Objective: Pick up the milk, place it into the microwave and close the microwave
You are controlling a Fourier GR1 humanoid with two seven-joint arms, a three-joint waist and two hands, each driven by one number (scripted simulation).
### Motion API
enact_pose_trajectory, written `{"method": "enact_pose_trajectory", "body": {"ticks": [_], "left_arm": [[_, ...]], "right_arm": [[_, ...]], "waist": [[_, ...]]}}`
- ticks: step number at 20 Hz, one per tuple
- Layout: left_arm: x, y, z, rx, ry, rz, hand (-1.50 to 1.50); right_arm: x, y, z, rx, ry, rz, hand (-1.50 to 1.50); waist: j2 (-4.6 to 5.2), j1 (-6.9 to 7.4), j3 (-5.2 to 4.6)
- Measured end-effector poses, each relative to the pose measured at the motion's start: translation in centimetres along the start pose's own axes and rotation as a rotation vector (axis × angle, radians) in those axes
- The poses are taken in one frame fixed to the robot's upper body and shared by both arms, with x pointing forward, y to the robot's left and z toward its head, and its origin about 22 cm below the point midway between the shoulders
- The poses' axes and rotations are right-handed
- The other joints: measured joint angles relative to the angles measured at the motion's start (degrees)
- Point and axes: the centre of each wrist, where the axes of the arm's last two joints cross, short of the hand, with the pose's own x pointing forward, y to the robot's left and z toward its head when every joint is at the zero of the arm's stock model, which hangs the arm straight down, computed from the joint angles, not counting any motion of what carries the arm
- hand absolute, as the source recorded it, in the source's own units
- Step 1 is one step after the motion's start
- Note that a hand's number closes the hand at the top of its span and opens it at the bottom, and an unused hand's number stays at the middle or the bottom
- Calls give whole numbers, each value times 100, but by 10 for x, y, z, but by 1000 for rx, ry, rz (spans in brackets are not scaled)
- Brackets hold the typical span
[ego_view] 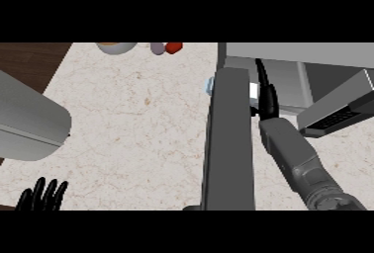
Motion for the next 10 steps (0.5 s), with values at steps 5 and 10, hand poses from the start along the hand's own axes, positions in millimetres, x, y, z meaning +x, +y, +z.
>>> {"method": "enact_pose_trajectory", "body": {"ticks": [5, 10], "left_arm": [[1, -1, 5, 10, 4, -2, -150], [4, -3, 11, 24, 14, -10, -150]], "right_arm": [[-18, 2, 24, 23, 20, -121, -150], [-36, -1, 49, 36, 25, -181, -150]], "waist": [[-64, -127, -11], [-127, -253, -20]]}}
